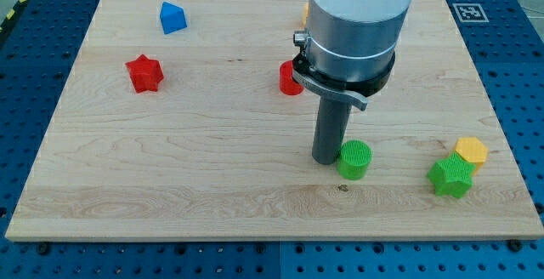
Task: Move your arm to the top center of the board
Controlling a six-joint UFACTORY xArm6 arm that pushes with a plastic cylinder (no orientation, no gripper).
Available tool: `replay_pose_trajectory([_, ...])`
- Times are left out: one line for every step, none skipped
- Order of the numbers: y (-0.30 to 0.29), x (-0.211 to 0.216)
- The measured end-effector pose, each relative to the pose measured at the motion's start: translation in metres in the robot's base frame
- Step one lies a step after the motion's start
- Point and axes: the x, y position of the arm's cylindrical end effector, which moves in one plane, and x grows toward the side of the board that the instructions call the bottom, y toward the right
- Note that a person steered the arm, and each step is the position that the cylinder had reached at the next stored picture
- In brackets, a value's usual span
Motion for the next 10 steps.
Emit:
replay_pose_trajectory([0.002,0.002])
replay_pose_trajectory([0.006,0.002])
replay_pose_trajectory([0.025,0.008])
replay_pose_trajectory([0.034,0.012])
replay_pose_trajectory([0.059,0.013])
replay_pose_trajectory([0.067,0.013])
replay_pose_trajectory([0.077,0.011])
replay_pose_trajectory([0.061,-0.023])
replay_pose_trajectory([0.060,-0.044])
replay_pose_trajectory([0.052,-0.068])
